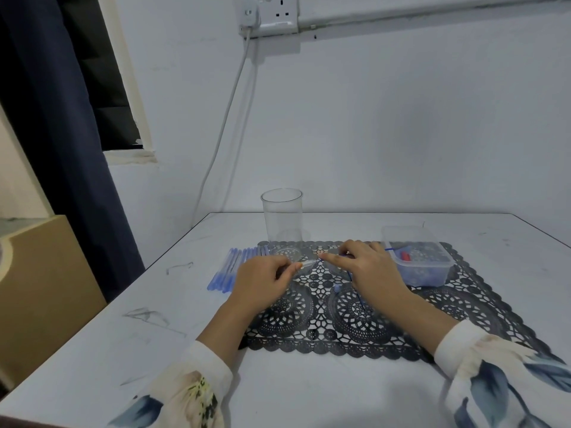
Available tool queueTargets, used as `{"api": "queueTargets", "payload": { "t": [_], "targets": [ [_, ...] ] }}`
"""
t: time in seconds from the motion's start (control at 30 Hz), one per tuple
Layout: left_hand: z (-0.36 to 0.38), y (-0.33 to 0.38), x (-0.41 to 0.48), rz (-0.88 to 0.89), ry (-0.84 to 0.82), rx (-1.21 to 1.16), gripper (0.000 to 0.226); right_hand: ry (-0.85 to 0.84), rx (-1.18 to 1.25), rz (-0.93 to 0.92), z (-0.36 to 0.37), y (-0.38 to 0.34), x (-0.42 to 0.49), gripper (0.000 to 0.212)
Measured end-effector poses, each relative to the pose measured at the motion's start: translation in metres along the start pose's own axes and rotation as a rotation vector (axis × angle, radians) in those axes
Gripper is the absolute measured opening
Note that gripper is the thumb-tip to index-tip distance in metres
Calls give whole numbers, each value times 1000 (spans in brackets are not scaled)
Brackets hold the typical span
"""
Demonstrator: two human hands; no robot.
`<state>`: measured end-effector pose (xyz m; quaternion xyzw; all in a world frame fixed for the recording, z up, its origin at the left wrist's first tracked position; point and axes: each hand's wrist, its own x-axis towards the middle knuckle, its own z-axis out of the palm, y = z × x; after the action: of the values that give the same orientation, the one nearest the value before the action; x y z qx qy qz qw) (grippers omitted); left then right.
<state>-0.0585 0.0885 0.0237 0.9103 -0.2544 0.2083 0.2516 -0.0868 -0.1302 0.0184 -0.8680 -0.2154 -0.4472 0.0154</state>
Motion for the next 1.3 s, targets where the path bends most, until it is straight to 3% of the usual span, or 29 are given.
{"api": "queueTargets", "payload": {
  "t": [0.4,0.5,0.63,0.83,1.13,1.2,1.3],
  "targets": [
    [0,7,-2,37,-1,31,35,-105,53,15,3,-9,-1,66],
    [0,7,-2,48,-7,49,37,-142,108,111,4,-13,-1,53],
    [-1,9,-2,51,-6,55,37,-66,80,244,-1,-16,0,28],
    [-2,11,-3,57,-27,54,35,-120,-69,341,-8,-15,3,46],
    [-1,12,-4,66,-19,28,35,-81,4,312,-10,-18,4,23],
    [-1,12,-3,65,-18,29,34,-131,55,298,-7,-18,3,25],
    [-1,13,-3,67,-15,26,33,-273,133,303,-5,-20,0,43]
  ]
}}
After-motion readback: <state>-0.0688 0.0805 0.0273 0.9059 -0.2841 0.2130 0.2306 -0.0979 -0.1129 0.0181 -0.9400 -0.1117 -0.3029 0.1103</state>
